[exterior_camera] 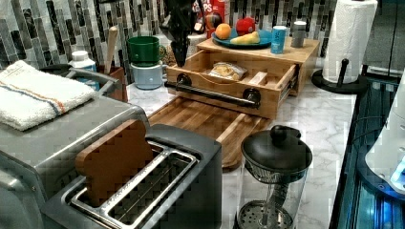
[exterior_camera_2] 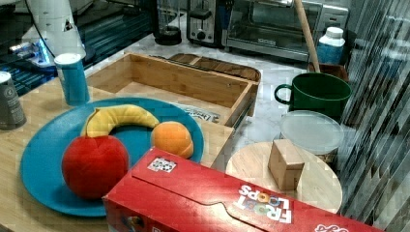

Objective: Close the drawer.

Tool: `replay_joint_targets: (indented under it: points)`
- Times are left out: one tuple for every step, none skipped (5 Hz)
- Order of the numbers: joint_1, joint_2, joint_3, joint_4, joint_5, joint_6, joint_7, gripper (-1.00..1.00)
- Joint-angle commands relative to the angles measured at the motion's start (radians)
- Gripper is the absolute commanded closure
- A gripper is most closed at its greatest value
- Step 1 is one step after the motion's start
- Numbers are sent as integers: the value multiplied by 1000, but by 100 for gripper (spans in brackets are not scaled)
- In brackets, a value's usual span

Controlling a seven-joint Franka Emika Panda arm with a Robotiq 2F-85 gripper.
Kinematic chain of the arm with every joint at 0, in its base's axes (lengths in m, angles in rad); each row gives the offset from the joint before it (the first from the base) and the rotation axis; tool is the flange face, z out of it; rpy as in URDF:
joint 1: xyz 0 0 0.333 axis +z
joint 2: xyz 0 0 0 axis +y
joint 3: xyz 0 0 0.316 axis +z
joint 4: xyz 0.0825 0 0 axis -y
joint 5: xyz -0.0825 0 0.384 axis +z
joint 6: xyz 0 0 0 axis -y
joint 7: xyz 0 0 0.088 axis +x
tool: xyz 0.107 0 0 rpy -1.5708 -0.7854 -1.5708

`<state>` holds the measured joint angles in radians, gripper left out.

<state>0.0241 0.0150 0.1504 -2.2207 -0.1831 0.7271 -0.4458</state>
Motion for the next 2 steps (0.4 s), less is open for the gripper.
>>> replay_joint_targets:
  points:
    - [-18, 105, -14, -49, 9, 58, -95, 100]
    - [-26, 126, -30, -77, 5, 132, -119, 100]
